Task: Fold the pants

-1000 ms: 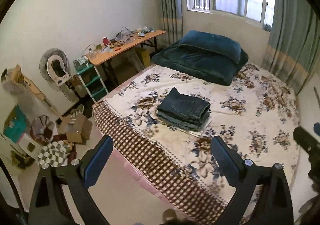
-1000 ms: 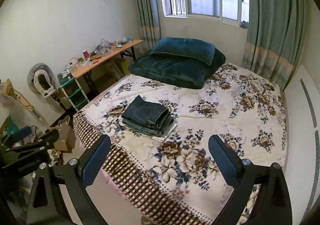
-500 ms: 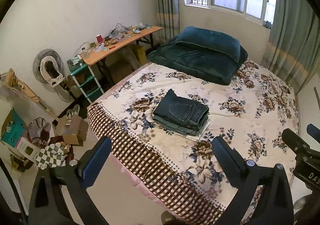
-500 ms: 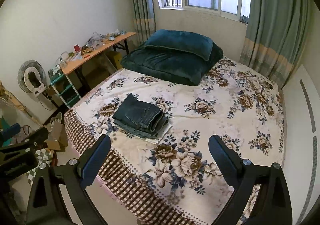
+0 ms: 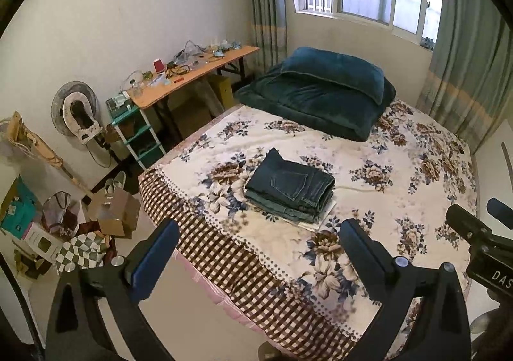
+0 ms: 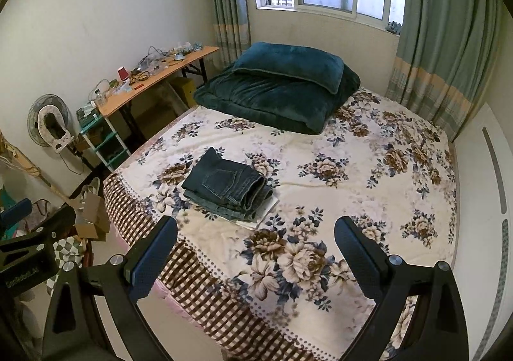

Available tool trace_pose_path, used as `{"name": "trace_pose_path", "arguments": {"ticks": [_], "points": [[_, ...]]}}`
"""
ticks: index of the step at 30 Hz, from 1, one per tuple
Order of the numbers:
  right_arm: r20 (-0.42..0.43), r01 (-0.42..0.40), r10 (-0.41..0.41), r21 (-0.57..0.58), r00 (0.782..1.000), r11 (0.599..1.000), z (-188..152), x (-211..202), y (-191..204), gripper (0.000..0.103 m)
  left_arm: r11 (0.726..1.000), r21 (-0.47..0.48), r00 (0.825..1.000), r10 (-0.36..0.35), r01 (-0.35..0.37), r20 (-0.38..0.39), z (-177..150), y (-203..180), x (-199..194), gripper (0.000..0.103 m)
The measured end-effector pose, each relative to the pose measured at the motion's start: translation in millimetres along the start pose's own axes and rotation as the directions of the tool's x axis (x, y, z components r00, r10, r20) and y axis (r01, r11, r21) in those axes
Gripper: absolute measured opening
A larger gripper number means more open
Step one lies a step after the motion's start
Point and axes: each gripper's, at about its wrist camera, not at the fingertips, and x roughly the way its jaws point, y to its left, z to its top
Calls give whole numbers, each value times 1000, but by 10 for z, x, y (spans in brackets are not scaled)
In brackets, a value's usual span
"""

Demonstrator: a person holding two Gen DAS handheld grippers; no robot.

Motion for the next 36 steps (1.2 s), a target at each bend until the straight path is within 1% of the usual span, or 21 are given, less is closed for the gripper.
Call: {"name": "trace_pose_path", "arguments": {"ticks": [6,13,36], "points": [[3,-3,3,-1,1000,1000,6,5,3,100,1000,-7,1000,-3,3,12,-6,40,-58,103],[21,2,-2,0,1000,1000,93,17,66,100,1000,-7,1000,4,-4,17,-4,49,-81,103],[16,-4,4,1,1000,1000,-55,-70,155,100,1000,-10,1000,8,-8,10,-50,88,-113,103]]}}
